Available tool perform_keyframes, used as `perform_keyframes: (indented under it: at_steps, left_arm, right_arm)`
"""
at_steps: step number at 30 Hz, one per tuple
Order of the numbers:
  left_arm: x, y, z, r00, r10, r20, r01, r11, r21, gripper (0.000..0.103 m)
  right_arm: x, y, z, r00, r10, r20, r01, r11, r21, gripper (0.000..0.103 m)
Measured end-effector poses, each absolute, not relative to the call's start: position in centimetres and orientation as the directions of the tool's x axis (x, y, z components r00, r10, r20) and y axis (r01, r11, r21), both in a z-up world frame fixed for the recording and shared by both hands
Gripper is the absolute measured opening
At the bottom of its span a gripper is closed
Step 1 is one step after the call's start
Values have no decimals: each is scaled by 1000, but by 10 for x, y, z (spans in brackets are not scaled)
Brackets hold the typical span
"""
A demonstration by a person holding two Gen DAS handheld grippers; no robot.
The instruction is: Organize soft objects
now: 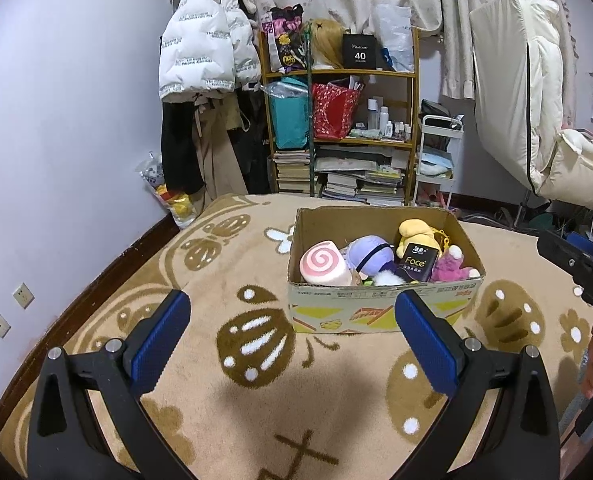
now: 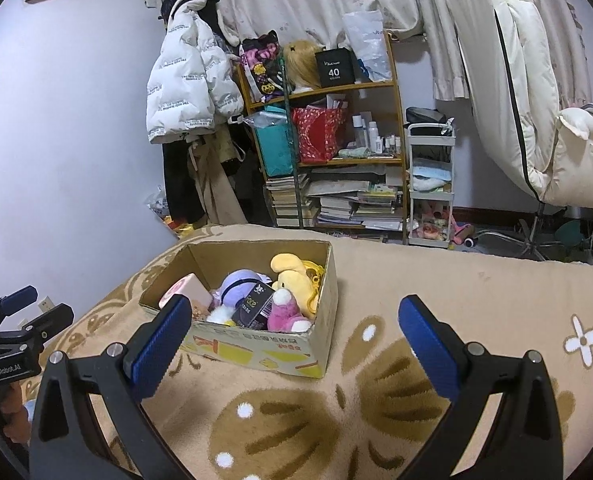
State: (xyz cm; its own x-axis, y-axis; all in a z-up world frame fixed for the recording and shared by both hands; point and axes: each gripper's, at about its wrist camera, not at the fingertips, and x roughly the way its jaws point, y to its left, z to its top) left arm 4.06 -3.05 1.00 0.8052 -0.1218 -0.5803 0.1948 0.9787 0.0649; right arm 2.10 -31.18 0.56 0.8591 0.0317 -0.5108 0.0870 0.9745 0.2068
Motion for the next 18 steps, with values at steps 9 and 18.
perform_keyframes:
  at_steps: [9, 18]
  left_arm:
    - [45, -30, 6, 795, -117, -595, 194, 979, 67, 101]
    - [44, -33, 4, 799, -84, -596, 182, 978, 105, 101]
  right_arm:
    - [29, -309, 0, 847, 23, -532, 89, 979, 185, 103]
    - [29, -311, 0, 849, 17, -528, 93, 979, 181, 103]
